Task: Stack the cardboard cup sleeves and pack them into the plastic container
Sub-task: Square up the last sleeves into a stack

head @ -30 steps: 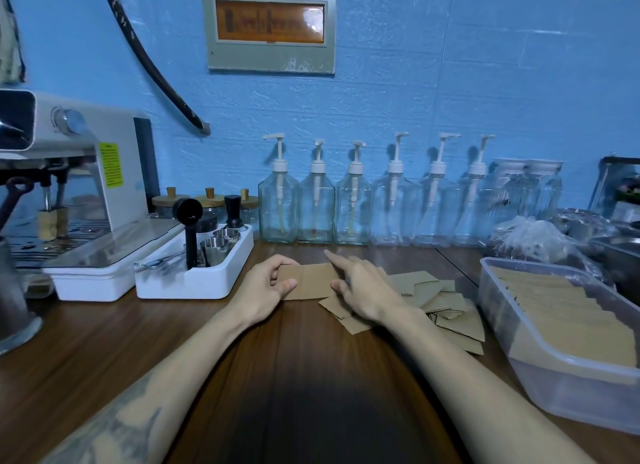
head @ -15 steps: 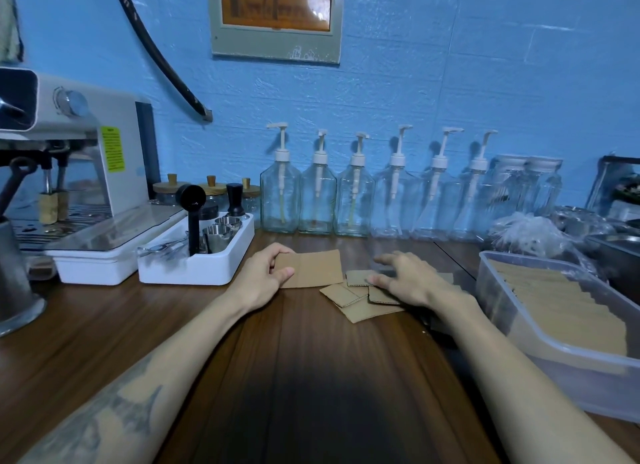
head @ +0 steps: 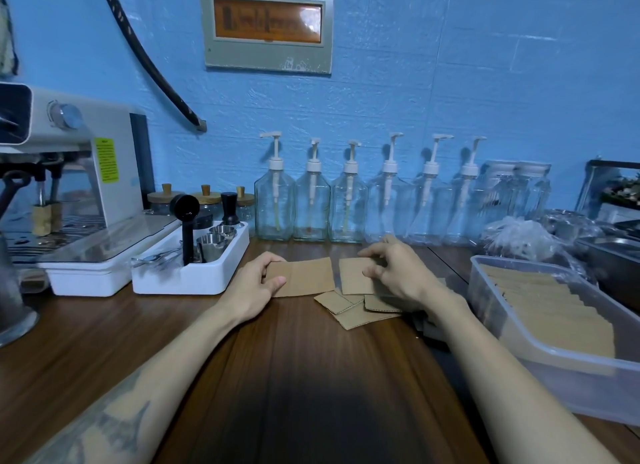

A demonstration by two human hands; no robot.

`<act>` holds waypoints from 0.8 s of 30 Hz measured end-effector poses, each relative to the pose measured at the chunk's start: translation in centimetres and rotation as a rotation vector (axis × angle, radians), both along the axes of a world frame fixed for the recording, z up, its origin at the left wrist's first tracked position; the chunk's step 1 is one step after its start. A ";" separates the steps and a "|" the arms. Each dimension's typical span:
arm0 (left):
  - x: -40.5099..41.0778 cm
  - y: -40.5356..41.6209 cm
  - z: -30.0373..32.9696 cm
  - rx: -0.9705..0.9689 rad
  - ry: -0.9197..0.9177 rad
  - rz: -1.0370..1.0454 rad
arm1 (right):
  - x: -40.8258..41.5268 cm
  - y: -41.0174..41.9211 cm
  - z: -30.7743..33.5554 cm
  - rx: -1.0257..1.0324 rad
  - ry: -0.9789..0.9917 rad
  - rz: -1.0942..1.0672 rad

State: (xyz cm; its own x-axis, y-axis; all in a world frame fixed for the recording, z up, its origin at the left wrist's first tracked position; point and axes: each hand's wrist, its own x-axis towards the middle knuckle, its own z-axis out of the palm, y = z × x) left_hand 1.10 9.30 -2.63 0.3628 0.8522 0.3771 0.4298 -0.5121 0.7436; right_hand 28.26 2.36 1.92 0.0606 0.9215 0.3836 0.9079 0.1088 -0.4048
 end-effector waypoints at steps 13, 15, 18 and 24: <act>0.2 0.5 -0.3 0.012 0.016 0.002 | -1.1 -0.6 1.5 0.161 0.631 0.070; 0.2 0.6 -0.4 0.011 0.033 0.003 | -1.3 -0.8 1.5 0.185 0.684 0.085; 0.0 0.7 -0.5 -0.007 0.059 -0.011 | -1.7 -0.9 1.4 0.209 0.719 0.116; 0.2 0.5 -0.5 -0.077 0.052 -0.081 | -3.9 -0.6 0.7 0.147 0.873 0.152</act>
State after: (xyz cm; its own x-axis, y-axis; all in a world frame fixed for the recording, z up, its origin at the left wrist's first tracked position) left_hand 1.30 9.78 -3.09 0.4494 0.8449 0.2902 0.4286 -0.4889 0.7598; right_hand 24.39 1.81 2.63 0.2678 0.8886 0.3725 0.2545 0.3076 -0.9168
